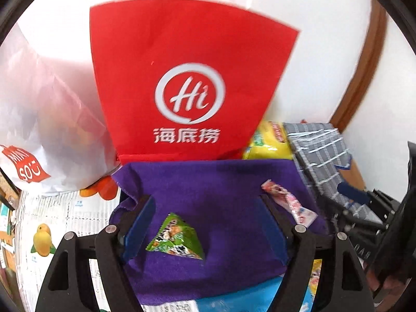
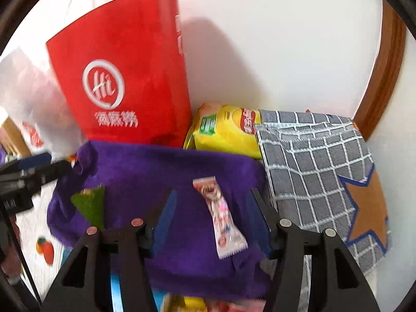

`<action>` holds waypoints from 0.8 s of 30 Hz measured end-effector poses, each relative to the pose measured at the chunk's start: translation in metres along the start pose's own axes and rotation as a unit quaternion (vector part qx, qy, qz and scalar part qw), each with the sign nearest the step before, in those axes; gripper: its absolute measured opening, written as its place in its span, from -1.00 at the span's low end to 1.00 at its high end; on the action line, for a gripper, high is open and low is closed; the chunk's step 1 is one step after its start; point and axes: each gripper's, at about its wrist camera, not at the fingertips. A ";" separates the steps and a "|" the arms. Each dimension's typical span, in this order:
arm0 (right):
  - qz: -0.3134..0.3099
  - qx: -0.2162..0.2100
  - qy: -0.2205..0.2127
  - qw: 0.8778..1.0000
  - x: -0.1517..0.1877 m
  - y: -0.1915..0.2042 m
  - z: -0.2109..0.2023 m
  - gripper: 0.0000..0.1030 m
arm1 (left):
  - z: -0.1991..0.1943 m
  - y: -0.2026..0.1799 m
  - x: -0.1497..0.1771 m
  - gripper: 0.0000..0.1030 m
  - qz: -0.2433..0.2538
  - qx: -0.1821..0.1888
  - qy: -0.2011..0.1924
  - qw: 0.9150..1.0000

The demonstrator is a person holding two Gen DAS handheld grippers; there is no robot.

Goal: Organize snacks
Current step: 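Lower the green snack bag onto the purple towel and open the left tool, then withdraw both tools from the towel back over the remaining snacks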

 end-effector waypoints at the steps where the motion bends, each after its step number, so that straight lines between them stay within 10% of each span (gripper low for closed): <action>1: -0.003 0.007 -0.003 1.000 0.004 0.003 -0.008 0.09 | -0.006 -0.001 0.000 0.51 0.000 0.004 -0.005 1.000; 8: 0.016 0.024 -0.015 0.999 0.029 0.010 -0.061 0.53 | -0.068 -0.008 0.017 0.51 0.008 0.013 -0.033 0.999; 24: 0.029 0.044 -0.087 0.995 0.105 0.025 -0.179 0.81 | -0.183 -0.014 0.118 0.55 0.029 -0.049 -0.061 0.996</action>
Point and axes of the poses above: each gripper's, at about its wrist camera, not at the fingertips, and z roughly the way its jaws point, y to its left, x to its underside, and after that the axes turned 8 degrees about -x, right-handed
